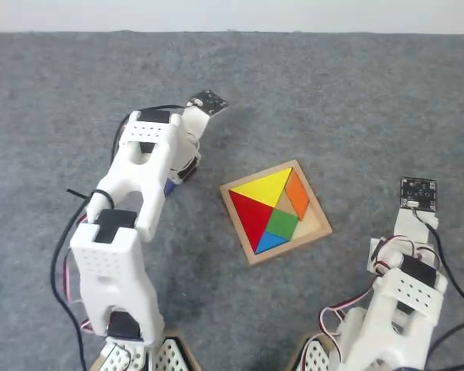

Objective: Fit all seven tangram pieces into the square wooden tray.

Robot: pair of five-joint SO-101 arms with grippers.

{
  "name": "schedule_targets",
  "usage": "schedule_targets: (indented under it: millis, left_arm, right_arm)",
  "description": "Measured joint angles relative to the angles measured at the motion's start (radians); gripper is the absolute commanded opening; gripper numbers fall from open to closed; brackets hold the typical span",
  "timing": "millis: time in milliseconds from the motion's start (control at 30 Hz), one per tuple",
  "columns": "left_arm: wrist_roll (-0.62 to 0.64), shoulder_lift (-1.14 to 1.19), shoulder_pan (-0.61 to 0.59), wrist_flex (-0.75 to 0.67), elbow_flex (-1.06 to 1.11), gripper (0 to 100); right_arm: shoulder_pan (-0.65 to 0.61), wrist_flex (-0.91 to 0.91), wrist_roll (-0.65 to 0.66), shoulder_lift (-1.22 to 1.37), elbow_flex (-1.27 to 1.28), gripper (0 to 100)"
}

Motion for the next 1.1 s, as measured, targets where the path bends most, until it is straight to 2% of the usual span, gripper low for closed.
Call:
schedule_targets:
  millis: [400, 733, 833, 1100]
  left_arm:
    - [-0.146, -0.120, -0.184, 0.052, 0.012, 18]
    - [-0.193, -0.121, -0.183, 0.000, 0.157, 18]
    - [-0.196, -0.115, -0.183, -0.017, 0.160, 22]
    - [-0.203, 0.052, -0.176, 0.003, -0.025, 23]
  right_arm:
    - [0.000, 0.000, 0.000, 0.000, 0.000, 0.9]
    - [0.000, 0.000, 0.000, 0.000, 0.000, 0.9]
    - [0.000, 0.000, 0.000, 0.000, 0.000, 0.9]
    - [0.000, 0.000, 0.000, 0.000, 0.000, 0.9]
